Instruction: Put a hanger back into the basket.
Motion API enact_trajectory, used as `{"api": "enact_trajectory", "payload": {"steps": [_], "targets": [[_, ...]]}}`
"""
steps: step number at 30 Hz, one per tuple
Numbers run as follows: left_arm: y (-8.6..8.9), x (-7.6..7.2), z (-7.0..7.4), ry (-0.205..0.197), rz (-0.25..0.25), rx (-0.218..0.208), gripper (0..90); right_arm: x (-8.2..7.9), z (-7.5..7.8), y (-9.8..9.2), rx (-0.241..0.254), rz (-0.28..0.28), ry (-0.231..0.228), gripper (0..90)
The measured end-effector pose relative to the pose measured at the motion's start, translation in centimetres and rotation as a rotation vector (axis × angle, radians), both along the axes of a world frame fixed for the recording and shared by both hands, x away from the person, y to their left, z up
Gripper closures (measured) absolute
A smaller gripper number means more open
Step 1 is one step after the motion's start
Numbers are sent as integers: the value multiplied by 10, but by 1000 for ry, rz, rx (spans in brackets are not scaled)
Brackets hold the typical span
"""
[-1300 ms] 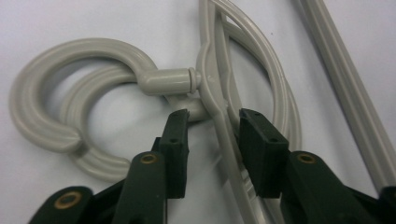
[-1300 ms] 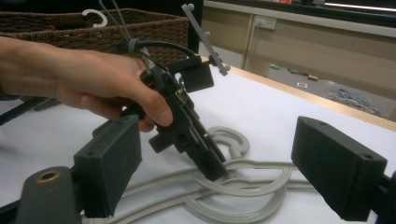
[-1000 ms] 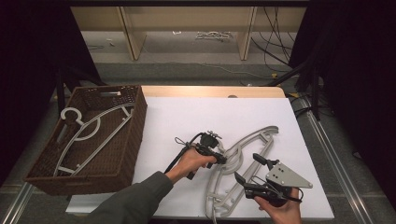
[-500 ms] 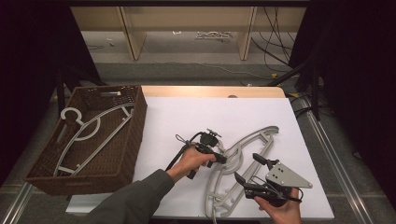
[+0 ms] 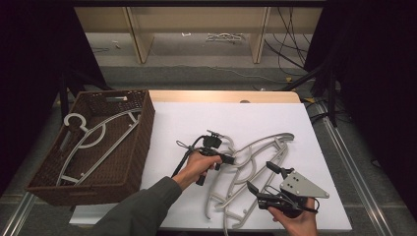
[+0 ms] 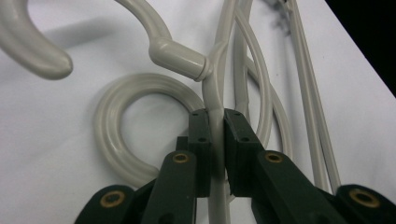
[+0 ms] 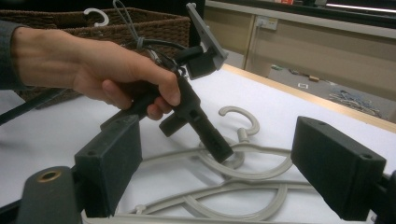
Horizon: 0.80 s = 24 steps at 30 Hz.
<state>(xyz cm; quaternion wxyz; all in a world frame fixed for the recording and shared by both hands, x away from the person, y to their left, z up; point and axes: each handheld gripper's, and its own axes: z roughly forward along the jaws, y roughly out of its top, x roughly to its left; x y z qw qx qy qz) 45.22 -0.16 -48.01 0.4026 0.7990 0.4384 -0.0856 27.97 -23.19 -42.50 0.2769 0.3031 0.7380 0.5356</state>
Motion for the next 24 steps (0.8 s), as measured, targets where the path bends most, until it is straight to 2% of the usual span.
{"api": "enact_trajectory", "payload": {"steps": [3,5,9,10,13,16,20,24], "targets": [[0,-1,3,-23,-4,3,821,1,-1,1,4,10,-9,173],[1,0,5,-30,-3,6,821,2,-2,2,25,8,-19,172],[4,1,6,-45,6,1,822,1,-1,1,9,6,-9,172],[7,2,8,-49,14,-9,822,1,-2,2,26,9,-17,172],[9,3,12,-59,18,-45,822,1,-2,1,11,1,-12,172],[12,2,16,-79,36,-49,823,0,-1,1,15,4,-1,173],[17,4,21,-87,27,-71,823,1,-1,1,10,10,-13,173],[20,5,26,-115,29,-59,823,1,-1,1,11,8,-8,173]]}}
